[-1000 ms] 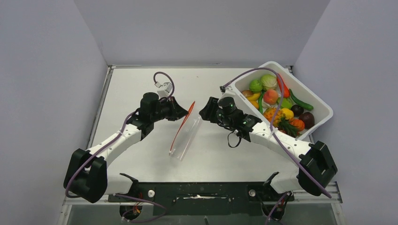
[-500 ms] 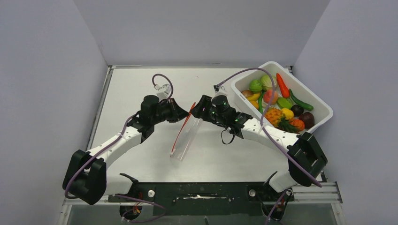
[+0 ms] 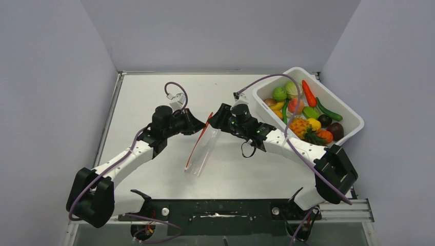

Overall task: Place the food in the zip-top bag and seal the zipper
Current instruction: Open the zipper of the food storage bag.

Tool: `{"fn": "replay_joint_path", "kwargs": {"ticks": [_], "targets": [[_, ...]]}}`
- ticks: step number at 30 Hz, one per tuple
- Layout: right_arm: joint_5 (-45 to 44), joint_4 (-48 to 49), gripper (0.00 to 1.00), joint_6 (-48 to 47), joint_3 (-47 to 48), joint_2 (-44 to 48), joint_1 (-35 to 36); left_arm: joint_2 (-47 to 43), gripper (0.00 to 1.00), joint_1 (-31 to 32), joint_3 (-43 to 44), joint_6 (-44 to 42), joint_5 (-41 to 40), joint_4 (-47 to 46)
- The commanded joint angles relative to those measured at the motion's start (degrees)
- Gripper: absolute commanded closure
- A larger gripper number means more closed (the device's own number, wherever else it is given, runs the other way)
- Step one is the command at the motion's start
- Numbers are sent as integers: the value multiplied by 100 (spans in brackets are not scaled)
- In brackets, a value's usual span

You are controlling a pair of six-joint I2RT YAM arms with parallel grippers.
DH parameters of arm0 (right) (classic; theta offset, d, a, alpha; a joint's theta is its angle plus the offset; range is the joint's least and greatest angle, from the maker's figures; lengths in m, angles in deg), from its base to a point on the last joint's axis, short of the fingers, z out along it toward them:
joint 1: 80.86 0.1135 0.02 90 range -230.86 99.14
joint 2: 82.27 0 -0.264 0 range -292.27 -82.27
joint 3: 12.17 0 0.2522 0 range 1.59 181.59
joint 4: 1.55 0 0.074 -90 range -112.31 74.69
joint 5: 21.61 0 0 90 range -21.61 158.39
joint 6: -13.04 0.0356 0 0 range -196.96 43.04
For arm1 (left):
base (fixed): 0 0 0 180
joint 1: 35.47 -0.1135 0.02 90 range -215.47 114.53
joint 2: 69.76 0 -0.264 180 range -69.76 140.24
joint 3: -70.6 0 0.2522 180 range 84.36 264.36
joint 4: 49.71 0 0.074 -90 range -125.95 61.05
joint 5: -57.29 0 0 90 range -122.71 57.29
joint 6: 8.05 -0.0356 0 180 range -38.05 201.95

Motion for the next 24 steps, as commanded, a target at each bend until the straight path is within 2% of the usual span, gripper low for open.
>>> {"fn": "replay_joint_path", "kwargs": {"ticks": [1, 15, 24], "targets": [[-76, 351, 56, -112, 146, -34, 8, -304, 100, 17, 77, 15, -22, -251], [-80, 284, 68, -312, 110, -146, 16, -291, 100, 17, 2, 50, -110, -303], [-11, 95, 67, -308, 240, -432, 94, -251, 100, 26, 51, 100, -320, -274]]}}
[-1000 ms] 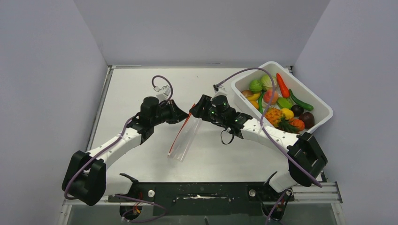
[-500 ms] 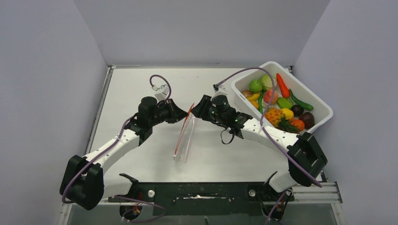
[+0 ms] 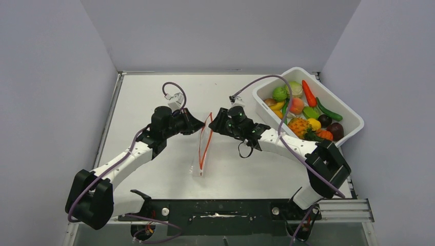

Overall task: Place the food in the zip-top bag and seal the zipper
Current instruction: Open the zipper of the food storage bag.

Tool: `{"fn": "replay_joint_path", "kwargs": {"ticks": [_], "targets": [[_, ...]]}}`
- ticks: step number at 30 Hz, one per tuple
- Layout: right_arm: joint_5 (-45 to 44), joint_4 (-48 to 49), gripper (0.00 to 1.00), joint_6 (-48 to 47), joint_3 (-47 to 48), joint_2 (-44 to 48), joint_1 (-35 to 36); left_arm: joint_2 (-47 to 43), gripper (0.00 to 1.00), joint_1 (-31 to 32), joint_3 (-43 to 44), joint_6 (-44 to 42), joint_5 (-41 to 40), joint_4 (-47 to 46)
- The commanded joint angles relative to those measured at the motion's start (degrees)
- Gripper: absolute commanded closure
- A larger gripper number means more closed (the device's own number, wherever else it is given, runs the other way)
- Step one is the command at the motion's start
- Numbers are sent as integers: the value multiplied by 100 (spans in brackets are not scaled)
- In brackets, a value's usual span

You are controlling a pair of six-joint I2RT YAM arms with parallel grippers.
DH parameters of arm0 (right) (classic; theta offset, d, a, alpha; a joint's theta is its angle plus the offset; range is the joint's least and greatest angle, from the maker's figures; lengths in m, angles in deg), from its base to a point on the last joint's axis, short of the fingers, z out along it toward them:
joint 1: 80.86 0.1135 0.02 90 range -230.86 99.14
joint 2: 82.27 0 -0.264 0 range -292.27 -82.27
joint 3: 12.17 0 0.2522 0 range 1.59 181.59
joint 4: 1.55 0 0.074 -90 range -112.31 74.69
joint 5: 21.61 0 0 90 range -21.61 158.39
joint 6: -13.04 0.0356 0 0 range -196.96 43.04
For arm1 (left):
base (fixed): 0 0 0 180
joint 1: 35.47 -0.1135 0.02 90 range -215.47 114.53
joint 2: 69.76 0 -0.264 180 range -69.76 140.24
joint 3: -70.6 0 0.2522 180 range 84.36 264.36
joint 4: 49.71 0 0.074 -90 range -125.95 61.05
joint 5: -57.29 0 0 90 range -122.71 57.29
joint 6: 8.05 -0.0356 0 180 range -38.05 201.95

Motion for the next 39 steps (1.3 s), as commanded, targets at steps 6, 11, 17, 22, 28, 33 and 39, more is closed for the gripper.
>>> {"fn": "replay_joint_path", "kwargs": {"ticks": [6, 11, 17, 22, 28, 33, 39], "targets": [[124, 100, 67, -196, 337, -209, 161, -134, 100, 17, 38, 58, -136, -358], [307, 150, 71, -268, 413, -286, 191, -189, 100, 17, 57, 77, -193, -345], [-47, -258, 100, -815, 769, 178, 191, -165, 100, 24, 710, -233, -252, 613], [-444, -657, 100, -1279, 1196, 595, 196, -185, 66, 38, 1440, -515, 436, 1199], [-567, -898, 100, -1295, 1733, 560, 258, -246, 37, 79, 1734, -984, 947, 1121], [-929, -1127, 100, -1221, 2112, 434, 349, -188, 34, 86, 1750, -1489, 624, 1451], [-1211, -1164, 100, -1062, 2262, 355, 389, -265, 34, 123, 1489, -1735, 98, 1473]]}}
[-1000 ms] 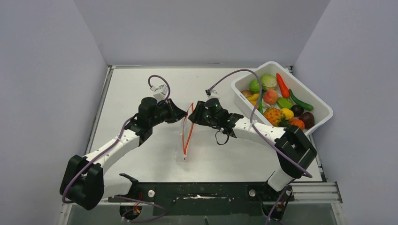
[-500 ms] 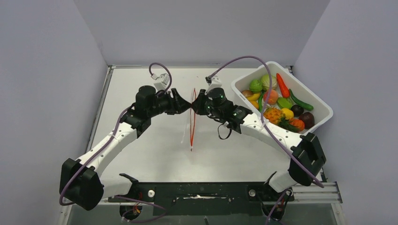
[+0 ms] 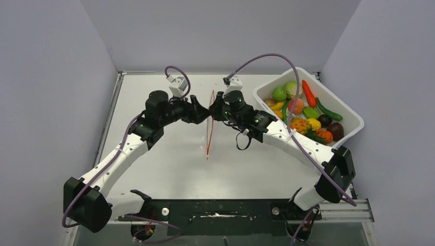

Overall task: Place the food in the zip-top bag and seal the zipper
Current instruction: Open the zipper of the food storage bag.

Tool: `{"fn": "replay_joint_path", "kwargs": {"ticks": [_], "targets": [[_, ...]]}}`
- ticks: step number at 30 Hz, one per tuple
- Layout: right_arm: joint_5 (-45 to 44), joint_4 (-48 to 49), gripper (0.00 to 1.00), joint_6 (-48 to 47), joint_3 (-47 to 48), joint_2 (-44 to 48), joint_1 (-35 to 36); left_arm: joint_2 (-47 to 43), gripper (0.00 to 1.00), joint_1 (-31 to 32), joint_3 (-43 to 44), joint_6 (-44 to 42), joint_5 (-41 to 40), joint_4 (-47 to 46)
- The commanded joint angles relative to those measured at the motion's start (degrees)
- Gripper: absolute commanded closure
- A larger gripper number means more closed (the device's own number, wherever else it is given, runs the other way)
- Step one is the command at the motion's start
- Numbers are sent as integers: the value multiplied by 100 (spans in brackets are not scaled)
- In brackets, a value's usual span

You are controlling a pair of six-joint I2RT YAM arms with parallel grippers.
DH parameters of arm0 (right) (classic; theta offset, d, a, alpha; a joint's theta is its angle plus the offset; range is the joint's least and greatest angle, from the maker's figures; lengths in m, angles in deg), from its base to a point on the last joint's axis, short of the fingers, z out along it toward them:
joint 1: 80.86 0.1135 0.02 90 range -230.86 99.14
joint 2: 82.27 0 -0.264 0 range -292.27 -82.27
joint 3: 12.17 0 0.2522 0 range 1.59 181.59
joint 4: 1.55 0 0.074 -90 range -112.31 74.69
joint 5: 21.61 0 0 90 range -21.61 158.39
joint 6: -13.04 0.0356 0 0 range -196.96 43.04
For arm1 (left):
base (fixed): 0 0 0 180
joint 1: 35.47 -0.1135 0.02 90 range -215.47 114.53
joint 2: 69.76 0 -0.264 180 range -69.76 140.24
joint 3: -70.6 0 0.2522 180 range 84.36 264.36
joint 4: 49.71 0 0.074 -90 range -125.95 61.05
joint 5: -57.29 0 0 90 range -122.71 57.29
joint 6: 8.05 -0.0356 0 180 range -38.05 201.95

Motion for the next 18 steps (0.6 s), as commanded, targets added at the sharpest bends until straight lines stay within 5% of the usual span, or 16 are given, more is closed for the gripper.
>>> {"fn": "replay_joint_path", "kwargs": {"ticks": [1, 18], "targets": [[-458, 374, 100, 154, 464, 1, 45, -100, 34, 66, -119, -450, -278, 233], [-654, 740, 100, 621, -64, 246, 26, -290, 55, 174, -442, -181, 396, -10]]}}
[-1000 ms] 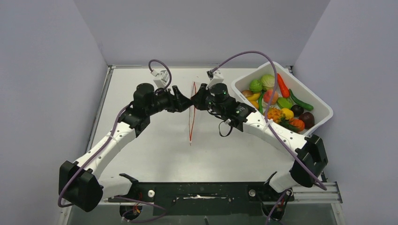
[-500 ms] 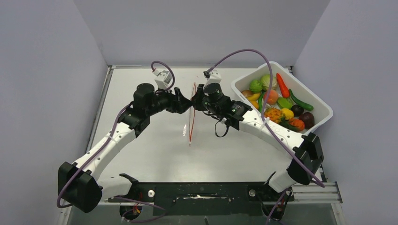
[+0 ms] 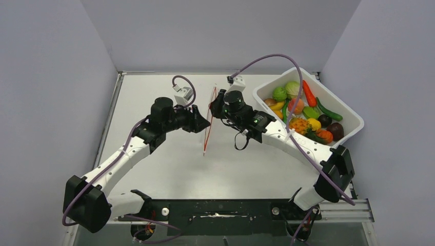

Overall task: Place the food in the zip-top bag and seal the zipper
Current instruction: Open the zipper of the food storage bag.

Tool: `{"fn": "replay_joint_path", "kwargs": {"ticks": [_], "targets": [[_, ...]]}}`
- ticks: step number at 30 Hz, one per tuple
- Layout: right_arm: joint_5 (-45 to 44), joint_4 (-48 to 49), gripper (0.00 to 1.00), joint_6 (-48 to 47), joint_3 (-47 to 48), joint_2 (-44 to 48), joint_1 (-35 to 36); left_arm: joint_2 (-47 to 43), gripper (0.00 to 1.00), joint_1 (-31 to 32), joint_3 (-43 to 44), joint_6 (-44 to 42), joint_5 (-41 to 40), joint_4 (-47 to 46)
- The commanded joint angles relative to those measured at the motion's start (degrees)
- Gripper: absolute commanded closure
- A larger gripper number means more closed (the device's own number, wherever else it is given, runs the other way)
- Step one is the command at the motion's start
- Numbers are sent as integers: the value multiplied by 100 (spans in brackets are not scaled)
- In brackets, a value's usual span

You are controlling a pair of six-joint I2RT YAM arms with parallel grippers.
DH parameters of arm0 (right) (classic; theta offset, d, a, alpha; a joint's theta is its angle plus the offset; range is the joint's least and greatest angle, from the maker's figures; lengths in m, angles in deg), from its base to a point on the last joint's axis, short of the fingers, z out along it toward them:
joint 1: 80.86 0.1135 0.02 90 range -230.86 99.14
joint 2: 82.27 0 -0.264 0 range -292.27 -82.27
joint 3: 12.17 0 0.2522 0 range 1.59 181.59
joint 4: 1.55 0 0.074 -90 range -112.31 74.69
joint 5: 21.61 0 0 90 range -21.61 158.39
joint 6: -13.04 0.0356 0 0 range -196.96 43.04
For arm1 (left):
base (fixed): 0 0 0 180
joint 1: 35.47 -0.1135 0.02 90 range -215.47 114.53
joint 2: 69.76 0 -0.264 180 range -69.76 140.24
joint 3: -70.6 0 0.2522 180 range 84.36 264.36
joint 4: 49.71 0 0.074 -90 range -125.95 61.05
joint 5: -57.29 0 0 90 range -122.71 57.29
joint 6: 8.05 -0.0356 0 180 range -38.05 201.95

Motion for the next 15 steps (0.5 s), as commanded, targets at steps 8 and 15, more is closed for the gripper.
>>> {"fn": "replay_joint_path", "kwargs": {"ticks": [8, 15], "targets": [[6, 640, 100, 251, -241, 500, -26, -186, 48, 18, -32, -25, -607, -255], [226, 712, 100, 316, -272, 349, 4, -170, 48, 39, -491, 363, -1225, -1222]]}}
